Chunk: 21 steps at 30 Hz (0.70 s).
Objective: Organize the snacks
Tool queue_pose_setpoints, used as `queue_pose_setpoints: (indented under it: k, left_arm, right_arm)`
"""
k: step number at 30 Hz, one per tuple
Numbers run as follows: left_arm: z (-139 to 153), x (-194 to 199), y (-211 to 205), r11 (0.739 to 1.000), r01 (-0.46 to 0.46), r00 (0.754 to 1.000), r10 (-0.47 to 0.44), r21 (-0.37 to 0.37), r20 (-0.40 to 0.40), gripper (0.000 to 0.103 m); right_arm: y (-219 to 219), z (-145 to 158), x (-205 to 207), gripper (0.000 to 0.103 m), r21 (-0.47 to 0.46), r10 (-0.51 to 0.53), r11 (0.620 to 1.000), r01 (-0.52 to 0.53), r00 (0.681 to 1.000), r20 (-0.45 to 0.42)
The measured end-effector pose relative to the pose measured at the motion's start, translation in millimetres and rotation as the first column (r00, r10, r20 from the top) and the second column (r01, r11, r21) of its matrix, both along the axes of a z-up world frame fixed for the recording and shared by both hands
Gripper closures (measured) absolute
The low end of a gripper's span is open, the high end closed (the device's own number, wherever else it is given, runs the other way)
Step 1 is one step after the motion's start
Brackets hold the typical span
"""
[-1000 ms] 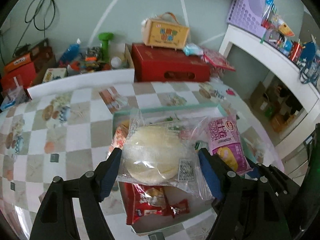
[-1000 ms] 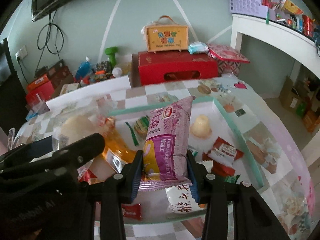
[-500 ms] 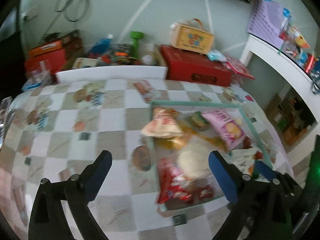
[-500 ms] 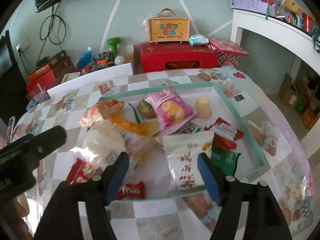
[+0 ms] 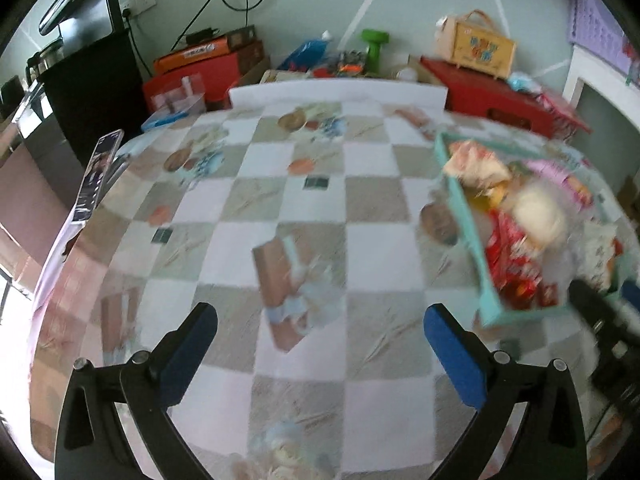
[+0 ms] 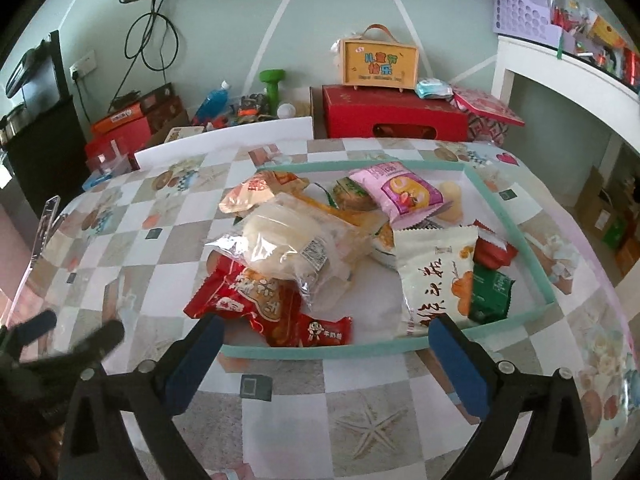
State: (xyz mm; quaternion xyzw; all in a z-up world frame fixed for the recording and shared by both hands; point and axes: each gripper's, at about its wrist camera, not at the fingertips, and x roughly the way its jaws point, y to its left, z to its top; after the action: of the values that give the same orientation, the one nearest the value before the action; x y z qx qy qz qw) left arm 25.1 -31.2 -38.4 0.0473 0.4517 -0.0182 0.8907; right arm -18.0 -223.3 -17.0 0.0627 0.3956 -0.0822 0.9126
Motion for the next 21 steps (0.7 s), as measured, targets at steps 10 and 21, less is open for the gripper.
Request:
queue_pose_setpoints:
  k: [10,21]
  left_arm:
    - [-3,4,8,0.998,-0.069,0.997,0.070,0.013,-0.016,0.000]
    - [-11,11,9,0.996,-0.084,0.996,0.084,0.017,-0.014,0.000]
  right_arm:
    - [-1,-6,5,0.000,-0.011,0.001,1.000,-0.001,1.000,-0.021]
    - [-2,-15,9,0.000,-0.025,-0.004,1.000,0.003,0.999,-0.042]
